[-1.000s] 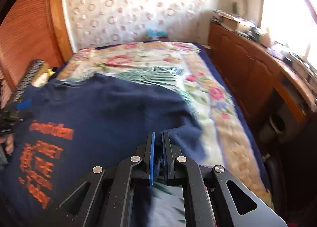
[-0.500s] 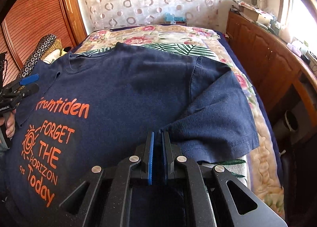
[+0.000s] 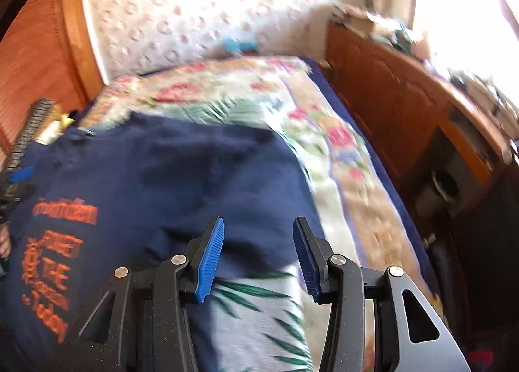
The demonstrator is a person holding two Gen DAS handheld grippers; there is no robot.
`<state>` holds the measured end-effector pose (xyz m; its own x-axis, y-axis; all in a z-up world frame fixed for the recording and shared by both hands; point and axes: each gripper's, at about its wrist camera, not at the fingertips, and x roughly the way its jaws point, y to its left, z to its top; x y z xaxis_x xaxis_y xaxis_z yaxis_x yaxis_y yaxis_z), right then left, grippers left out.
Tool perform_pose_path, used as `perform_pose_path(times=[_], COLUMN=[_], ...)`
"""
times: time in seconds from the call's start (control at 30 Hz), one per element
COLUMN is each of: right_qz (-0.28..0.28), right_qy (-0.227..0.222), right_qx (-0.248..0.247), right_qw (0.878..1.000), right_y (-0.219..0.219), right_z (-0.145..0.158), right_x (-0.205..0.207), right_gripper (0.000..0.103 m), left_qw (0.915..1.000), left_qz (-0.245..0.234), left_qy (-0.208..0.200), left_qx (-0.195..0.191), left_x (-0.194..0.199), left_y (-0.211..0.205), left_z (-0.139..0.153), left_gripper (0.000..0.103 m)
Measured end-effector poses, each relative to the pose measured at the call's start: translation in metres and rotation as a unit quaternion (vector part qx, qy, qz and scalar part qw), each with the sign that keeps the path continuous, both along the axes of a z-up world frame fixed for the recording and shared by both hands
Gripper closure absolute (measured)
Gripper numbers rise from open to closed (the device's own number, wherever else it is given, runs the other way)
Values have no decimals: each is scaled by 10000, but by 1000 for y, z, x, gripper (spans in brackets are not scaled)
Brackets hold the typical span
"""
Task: Fold small clothes
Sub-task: 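Fold the held side over toward the print and open the right gripper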
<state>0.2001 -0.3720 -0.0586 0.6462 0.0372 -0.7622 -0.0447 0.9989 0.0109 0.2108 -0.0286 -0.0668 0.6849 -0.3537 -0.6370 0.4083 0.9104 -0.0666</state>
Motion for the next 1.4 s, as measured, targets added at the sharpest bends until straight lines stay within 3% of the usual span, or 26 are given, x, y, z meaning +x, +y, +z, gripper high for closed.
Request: perform_pose_path(times=[0.07, 0.17, 0.23, 0.27, 0.3, 0.33, 0.57, 0.77, 0.97, 1.03, 1.1, 1.17, 1.3, 1.4], right_qz=[-23, 33, 132, 155, 138, 135, 428, 1177, 1965, 1958, 1894, 1774, 1398, 1213], right_qy=[241, 140, 86, 63, 47, 47, -360, -755, -557, -548, -567, -700, -781, -501], right_qx=[115, 180, 177, 115, 15, -118, -139, 59, 255, 332, 462, 575, 427, 463], right_qw=[9996, 9997, 9997, 9998, 9999, 9998, 9983, 9902, 9786, 9785, 9792, 9800, 9862, 9903], right_y=[0, 3, 1, 1, -6, -6, 10, 61, 123, 127, 122, 110, 85, 85], right_z=[-15, -18, -18, -17, -16, -15, 8, 38, 22, 18, 18, 23, 23, 9], right_x=[6, 7, 6, 7, 8, 10, 9, 4, 12, 13, 22, 22, 23, 29], right_gripper=[57, 57, 64, 72, 92, 100, 100, 100, 100, 95, 74, 62, 60, 60], left_qw=[10000, 10000, 10000, 10000, 10000, 10000, 10000, 10000, 9999, 9999, 9999, 9999, 9999, 9999], left_qz=[0, 8, -4, -10, -14, -10, 16, 38, 59, 86, 105, 99, 69, 76], left_qy=[13, 26, 33, 28, 24, 23, 22, 3, -119, -115, -92, -85, -88, -82], left_qx=[9, 10, 25, 30, 29, 25, 31, 44, 51, 38, 37, 47, 69, 69], left_x=[0, 1, 1, 1, 0, 0, -1, -2, -6, -5, -4, -3, -4, -4], left_y=[0, -1, -1, -2, -2, -2, -1, 0, 1, 2, 1, 1, -2, -2], left_z=[-1, -2, -2, -2, -2, -2, -2, -1, 4, 5, 4, 3, 3, 3], left_gripper=[20, 20, 20, 20, 20, 20, 20, 20, 20, 20, 20, 20, 20, 20])
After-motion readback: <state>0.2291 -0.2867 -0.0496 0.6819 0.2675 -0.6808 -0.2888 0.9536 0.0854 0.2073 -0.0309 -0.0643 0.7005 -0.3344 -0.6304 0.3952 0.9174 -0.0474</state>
